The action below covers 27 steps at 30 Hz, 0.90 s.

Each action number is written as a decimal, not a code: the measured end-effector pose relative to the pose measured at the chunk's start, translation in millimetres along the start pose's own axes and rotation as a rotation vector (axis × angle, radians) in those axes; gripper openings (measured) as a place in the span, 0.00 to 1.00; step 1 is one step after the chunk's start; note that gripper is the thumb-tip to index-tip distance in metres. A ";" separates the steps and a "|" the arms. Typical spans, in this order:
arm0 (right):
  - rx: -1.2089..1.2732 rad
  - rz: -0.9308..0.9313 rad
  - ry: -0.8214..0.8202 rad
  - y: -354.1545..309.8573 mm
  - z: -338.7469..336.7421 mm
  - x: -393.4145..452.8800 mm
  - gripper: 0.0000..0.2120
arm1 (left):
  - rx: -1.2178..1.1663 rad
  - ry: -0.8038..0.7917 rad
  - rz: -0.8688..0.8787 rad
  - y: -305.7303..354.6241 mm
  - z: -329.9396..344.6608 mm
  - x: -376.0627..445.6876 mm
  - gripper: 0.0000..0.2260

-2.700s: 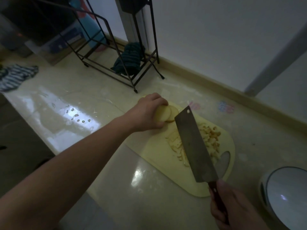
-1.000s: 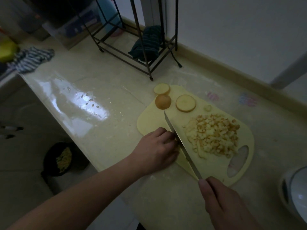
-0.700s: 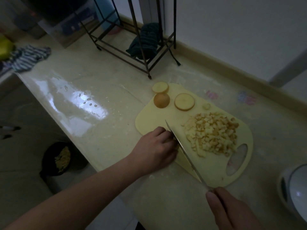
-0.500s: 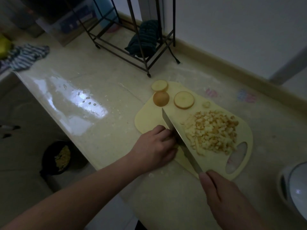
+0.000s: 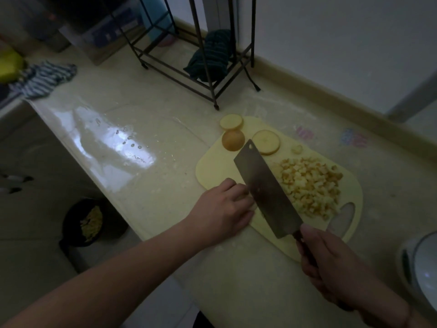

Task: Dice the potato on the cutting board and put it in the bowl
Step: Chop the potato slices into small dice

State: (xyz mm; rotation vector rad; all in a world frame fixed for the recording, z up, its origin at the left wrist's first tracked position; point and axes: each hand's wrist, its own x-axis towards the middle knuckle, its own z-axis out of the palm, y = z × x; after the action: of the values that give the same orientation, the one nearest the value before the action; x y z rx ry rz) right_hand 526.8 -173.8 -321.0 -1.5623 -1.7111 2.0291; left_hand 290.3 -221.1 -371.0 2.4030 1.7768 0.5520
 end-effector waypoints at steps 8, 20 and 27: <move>-0.347 -0.210 0.148 -3.3 13.2 -17.0 0.19 | -0.048 -0.011 0.036 -7.9 -5.3 -7.2 0.09; -0.426 -0.234 0.148 12.6 21.2 -27.3 0.17 | -0.020 0.022 0.040 -6.2 2.0 -9.7 0.06; -0.458 -0.144 0.227 21.0 16.3 -39.2 0.39 | -0.059 -0.018 0.024 -9.2 2.9 -11.0 0.09</move>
State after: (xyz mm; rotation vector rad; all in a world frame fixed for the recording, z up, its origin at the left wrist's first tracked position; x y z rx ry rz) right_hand 545.4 -216.9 -314.3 -1.6417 -2.2204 1.3940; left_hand 280.3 -228.1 -378.9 2.3852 1.7022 0.5749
